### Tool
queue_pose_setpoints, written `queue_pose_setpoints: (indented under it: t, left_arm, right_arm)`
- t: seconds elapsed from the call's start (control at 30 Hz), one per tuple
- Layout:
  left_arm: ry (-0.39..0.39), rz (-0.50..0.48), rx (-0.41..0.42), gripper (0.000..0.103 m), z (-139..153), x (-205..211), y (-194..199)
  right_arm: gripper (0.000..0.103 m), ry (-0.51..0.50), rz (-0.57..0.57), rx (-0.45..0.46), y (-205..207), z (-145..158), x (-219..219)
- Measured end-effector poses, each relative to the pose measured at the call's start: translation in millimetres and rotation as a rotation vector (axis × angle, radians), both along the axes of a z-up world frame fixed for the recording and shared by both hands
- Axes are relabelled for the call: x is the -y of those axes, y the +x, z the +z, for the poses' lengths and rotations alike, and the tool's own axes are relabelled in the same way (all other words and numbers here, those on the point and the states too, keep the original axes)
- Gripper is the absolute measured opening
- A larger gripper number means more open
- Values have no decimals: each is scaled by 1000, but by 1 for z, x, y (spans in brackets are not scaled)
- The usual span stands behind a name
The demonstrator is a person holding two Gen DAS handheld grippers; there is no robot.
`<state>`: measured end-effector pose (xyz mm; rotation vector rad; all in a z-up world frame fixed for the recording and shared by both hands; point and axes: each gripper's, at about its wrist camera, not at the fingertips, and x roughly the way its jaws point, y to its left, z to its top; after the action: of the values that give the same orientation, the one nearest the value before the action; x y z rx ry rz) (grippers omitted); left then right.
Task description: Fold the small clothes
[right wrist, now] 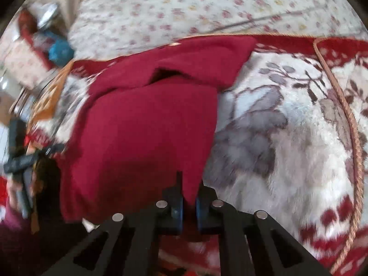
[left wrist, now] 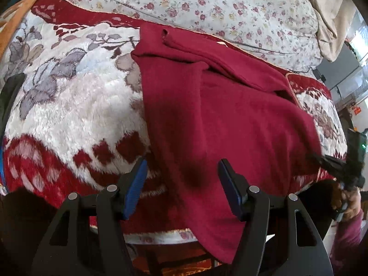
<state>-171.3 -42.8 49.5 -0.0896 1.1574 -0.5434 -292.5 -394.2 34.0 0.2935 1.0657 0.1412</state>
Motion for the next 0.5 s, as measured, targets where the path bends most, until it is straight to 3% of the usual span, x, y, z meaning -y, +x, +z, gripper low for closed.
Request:
queue_pose_setpoints:
  t: [0.17,0.37,0.5]
  left_arm:
    - [10,15,-43,64,-10,-4,-15]
    - [-60,6,-135,64,-20,-4,-39]
    - [-65,-7,-175,64,-31,7,-53]
  right_arm:
    - [7,-19,86,-25,-33,6,-23]
    - [7,58,42,-15,-27,-6,-14]
    - [7,91,32,-23,-20,-9,-10]
